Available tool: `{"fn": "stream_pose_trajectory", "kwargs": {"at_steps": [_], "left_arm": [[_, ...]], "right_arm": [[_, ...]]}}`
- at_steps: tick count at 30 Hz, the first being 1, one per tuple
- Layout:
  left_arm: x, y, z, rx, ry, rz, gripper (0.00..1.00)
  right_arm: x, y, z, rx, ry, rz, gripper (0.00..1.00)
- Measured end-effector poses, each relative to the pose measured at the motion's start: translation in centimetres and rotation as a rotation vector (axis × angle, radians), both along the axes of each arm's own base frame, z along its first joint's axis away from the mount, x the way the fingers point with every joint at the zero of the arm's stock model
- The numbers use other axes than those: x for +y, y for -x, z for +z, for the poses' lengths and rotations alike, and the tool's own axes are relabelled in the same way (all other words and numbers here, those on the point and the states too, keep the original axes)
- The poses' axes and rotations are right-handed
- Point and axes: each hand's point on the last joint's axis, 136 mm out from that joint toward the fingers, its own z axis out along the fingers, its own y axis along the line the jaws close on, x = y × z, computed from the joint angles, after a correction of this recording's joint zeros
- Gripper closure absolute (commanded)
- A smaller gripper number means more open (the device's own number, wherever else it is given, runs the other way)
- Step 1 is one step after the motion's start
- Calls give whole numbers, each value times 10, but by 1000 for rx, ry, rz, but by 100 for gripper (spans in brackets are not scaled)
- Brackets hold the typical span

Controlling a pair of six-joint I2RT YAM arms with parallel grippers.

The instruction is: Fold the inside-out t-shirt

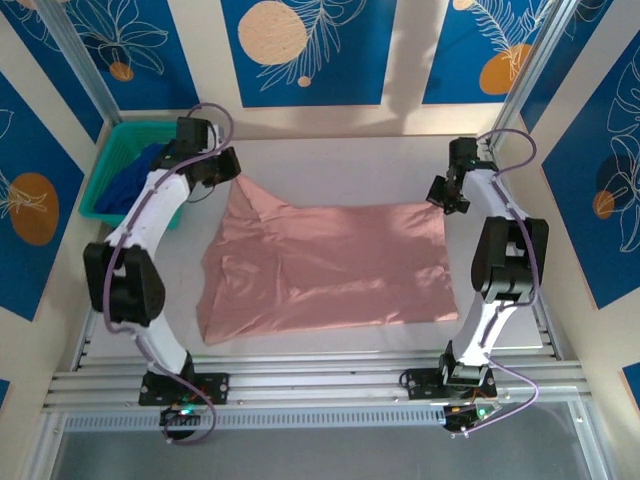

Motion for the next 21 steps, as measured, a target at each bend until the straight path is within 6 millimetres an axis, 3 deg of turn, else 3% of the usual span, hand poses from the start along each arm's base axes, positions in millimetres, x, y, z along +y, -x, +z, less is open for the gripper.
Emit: {"fn": "stream_pose_trajectory", "kwargs": {"at_steps": [3,8,21], "left_arm": [[4,24,10,-5,13,11,100],[8,58,6,45,22,21,100],[24,131,-7,160,9,28,100]], "right_arm": [[0,14,1,3,3,4,96],[-3,32,-6,24,4,-5,95],[-12,47,-20,70,50,-12,94]]}}
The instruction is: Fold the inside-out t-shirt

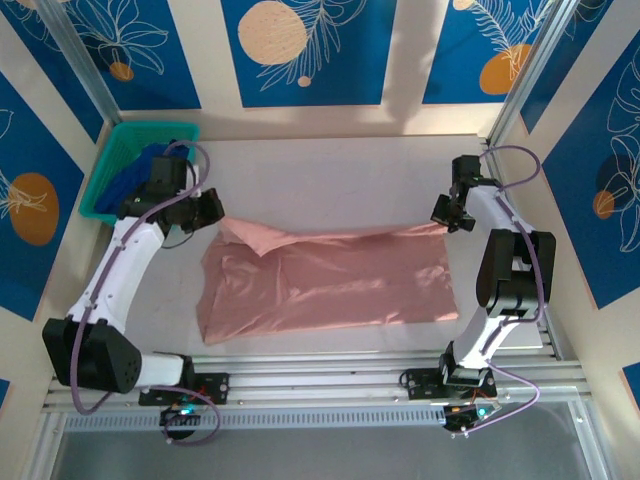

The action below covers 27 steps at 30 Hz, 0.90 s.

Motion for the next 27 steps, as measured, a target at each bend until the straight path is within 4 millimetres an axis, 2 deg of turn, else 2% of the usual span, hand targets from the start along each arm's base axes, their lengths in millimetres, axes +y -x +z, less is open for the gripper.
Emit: {"fn": "stream_pose_trajectory", "kwargs": {"at_steps": [5,14,22,27], "left_arm": [[3,23,-8,50,-3,-6,100],[11,51,-30,130,-25,-9,100],[15,63,-36,152,-41,-20,100],[17,71,-50,187,-45,-17,100]], "right_arm": [[0,13,-7,26,4,-3,94],[0,43,-14,65,11,-18,92],[3,65,-19,98,3,-43,90],[4,74,-27,121,-5,-65,83]]}}
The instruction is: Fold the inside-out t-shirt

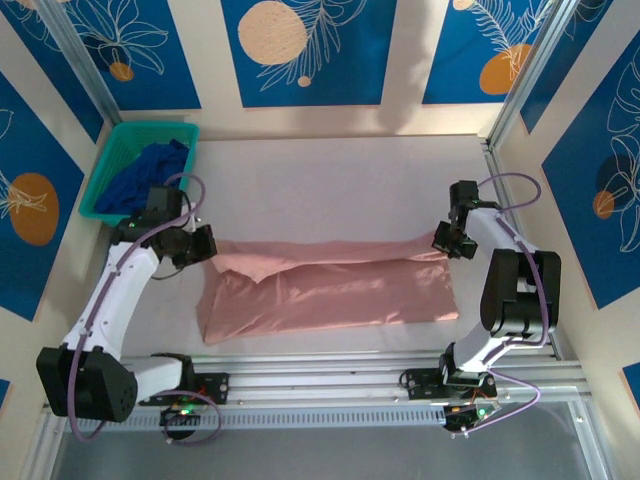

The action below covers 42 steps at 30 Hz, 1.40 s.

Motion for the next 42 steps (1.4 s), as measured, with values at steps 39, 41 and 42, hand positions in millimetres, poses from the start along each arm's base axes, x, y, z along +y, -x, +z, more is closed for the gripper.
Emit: {"fn": "stream_pose_trajectory", "kwargs": {"at_steps": [39,41,42], "left_arm": [[-15,23,-22,46,105,-18,100],[-16,21,-21,39,113,-20,100],[-17,21,-20,37,115,-20,100]], "right_arm": [[451,102,21,-388,-570,1213,24],[463,105,28,-463,-477,1269,21],[470,106,33,-505,-429,1296,20]]}}
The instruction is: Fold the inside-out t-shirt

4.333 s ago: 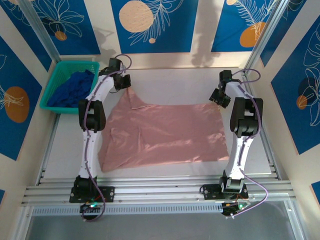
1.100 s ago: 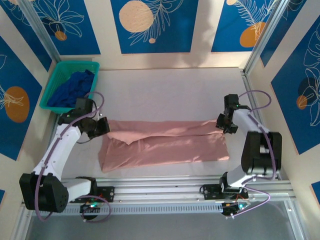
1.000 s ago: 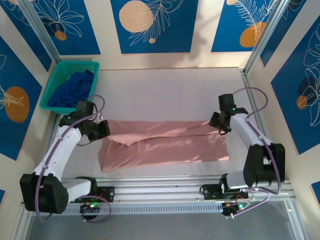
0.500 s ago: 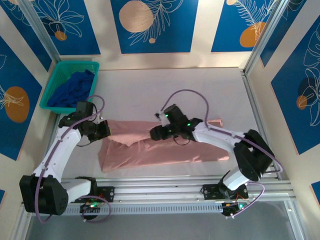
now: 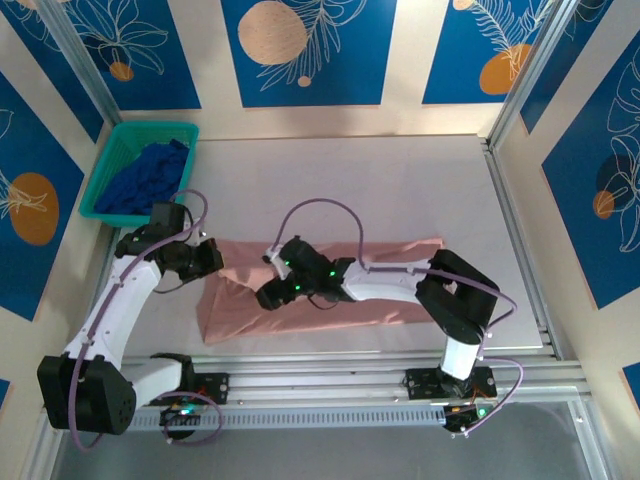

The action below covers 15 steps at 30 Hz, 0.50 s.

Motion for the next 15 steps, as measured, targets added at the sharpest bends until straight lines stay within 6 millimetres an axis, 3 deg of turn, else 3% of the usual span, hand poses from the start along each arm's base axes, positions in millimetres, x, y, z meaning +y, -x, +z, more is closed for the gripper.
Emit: {"fn": "stream_pose_trajectory", "kwargs": {"at_steps": [6,15], "left_arm": [[-1,0,0,0,6,-3,100],[-1,0,1,-1,6,-3,100]], "right_arm": [[24,8,22,-321,82,28,8],[26,-25,-6,-555,241,-43,5]]}}
